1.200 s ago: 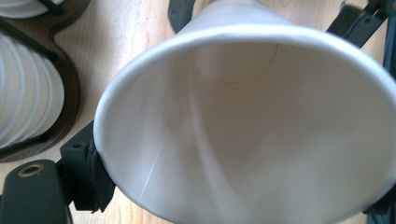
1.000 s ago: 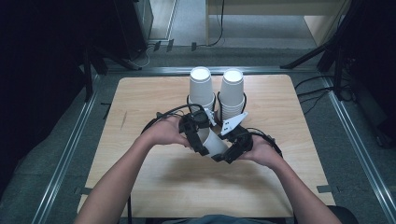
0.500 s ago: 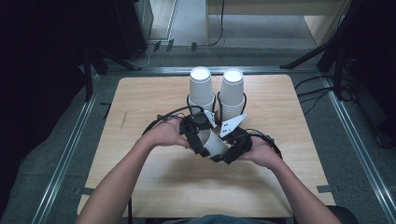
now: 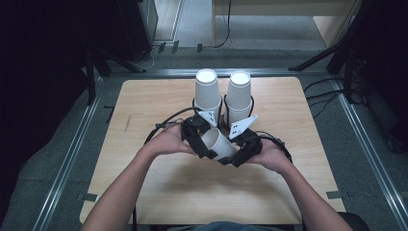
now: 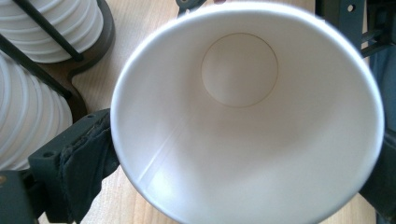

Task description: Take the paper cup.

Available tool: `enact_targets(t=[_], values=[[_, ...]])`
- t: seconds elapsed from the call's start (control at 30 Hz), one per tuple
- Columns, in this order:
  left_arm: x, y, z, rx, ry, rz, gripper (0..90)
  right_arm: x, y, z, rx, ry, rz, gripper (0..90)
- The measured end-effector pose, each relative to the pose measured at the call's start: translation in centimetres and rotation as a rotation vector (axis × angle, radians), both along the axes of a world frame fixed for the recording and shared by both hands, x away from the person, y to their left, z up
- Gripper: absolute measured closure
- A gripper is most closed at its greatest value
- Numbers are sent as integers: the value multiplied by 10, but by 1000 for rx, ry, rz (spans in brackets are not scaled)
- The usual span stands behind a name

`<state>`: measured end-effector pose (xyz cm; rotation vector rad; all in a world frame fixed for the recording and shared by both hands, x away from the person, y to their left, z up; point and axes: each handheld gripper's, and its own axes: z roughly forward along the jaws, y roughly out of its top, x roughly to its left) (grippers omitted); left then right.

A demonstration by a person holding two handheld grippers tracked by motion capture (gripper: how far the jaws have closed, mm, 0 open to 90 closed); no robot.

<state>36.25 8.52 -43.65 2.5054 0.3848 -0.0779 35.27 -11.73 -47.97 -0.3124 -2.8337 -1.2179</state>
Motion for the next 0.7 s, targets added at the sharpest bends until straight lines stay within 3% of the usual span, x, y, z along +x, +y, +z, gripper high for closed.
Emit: enact_targets(t=[0.7], values=[[-6,18,-14,-170,30,125,0,3,-8,3,76,17,-15,215]])
